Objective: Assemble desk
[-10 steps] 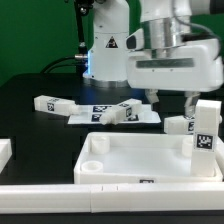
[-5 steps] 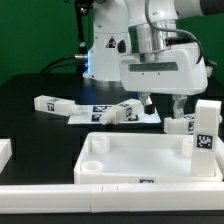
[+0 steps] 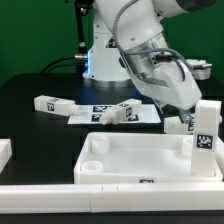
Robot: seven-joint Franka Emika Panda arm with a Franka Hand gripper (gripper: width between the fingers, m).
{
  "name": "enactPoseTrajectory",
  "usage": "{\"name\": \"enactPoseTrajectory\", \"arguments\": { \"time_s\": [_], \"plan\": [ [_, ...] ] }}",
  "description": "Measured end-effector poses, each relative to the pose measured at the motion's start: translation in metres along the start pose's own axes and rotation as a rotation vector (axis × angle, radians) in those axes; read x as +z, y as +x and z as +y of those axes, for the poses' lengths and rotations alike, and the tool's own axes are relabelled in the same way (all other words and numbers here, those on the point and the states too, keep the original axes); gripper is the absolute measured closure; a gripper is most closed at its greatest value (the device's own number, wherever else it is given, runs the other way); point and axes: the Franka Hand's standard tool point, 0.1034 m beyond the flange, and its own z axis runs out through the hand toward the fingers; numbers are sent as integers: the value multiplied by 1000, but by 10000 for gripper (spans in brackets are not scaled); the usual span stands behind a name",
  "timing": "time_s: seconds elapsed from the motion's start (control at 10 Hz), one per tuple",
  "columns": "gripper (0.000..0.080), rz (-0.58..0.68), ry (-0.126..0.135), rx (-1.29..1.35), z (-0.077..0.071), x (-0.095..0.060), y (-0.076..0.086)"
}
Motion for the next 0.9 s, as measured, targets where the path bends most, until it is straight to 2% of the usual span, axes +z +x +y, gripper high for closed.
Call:
{"name": "enactPoseTrajectory", "arguments": {
  "time_s": [0.1,0.2,0.3,0.4,0.5,0.6,0.7,0.8,0.9],
  "plan": [
    [150,-26,13,-7,2,-3,9],
    [150,-93,4,10,7,-3,10],
    [150,-136,6,18,6,-4,12],
    [150,-215,16,4,1,-4,9],
    [150,-240,11,-5,-3,5,5],
    [150,-293,-5,-27,-6,16,-6],
    [150,-361,-5,-75,-12,19,-12],
    [150,-425,-2,-80,-13,18,-11],
    [150,-492,-3,-52,-9,18,-8]
  ]
}}
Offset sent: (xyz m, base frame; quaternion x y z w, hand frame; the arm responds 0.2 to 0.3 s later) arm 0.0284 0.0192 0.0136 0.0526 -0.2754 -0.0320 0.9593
